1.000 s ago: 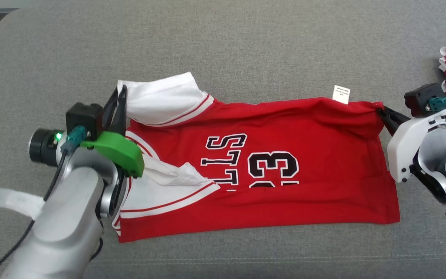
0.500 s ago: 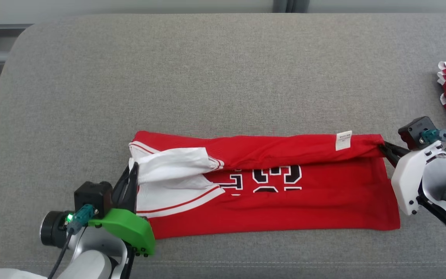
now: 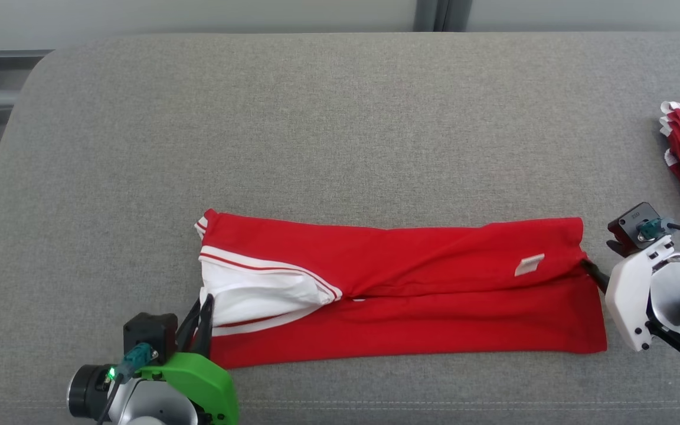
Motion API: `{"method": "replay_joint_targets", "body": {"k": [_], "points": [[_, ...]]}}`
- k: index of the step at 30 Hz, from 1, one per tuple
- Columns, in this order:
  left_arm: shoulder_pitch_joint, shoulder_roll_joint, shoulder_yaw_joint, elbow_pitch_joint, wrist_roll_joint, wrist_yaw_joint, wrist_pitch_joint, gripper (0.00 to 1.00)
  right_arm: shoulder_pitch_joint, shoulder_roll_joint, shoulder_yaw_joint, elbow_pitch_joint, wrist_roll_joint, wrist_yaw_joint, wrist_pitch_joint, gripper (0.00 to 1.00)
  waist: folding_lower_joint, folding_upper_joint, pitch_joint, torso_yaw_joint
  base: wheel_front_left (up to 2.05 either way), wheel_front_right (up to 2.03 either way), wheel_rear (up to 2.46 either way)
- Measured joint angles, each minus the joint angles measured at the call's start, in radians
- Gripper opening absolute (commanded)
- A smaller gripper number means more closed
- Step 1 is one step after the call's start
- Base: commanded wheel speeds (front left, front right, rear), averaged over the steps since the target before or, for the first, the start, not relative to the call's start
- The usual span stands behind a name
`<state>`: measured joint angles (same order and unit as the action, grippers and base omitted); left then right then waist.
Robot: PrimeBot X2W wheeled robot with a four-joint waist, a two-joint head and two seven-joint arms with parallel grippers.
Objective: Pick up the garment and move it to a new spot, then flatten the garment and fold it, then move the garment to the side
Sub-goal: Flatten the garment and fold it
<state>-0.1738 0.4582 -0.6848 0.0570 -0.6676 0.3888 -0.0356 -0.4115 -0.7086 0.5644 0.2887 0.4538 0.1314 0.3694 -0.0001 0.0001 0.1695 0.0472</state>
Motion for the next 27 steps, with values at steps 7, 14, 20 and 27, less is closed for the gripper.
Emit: {"method": "replay_joint_targets", "body": {"k": [7,14,20,27], "points": [[0.011,0.000,-0.024,0.058,0.004,0.007,0.017,1.00,0.000,0.030,-0.026,0.003,-0.009,0.000,-0.016,1.00,0.0000,0.0000,-0.016,0.002,0.00,0.00,0.00],[0.036,0.001,-0.023,0.108,-0.005,0.007,0.007,1.00,0.039,0.061,-0.088,-0.012,-0.030,0.000,-0.049,1.00,0.0000,0.0000,-0.045,0.001,0.00,0.00,0.00],[0.054,0.006,0.011,0.106,-0.011,0.014,-0.067,1.00,0.113,0.137,-0.221,-0.025,-0.063,0.000,-0.114,1.00,0.0000,0.0000,-0.079,0.007,0.00,0.00,0.00],[0.083,0.015,0.070,0.078,-0.025,0.016,-0.164,1.00,0.222,0.303,-0.440,-0.044,-0.112,0.000,-0.210,1.00,0.0000,0.0000,-0.123,0.017,0.00,0.00,0.00]]}}
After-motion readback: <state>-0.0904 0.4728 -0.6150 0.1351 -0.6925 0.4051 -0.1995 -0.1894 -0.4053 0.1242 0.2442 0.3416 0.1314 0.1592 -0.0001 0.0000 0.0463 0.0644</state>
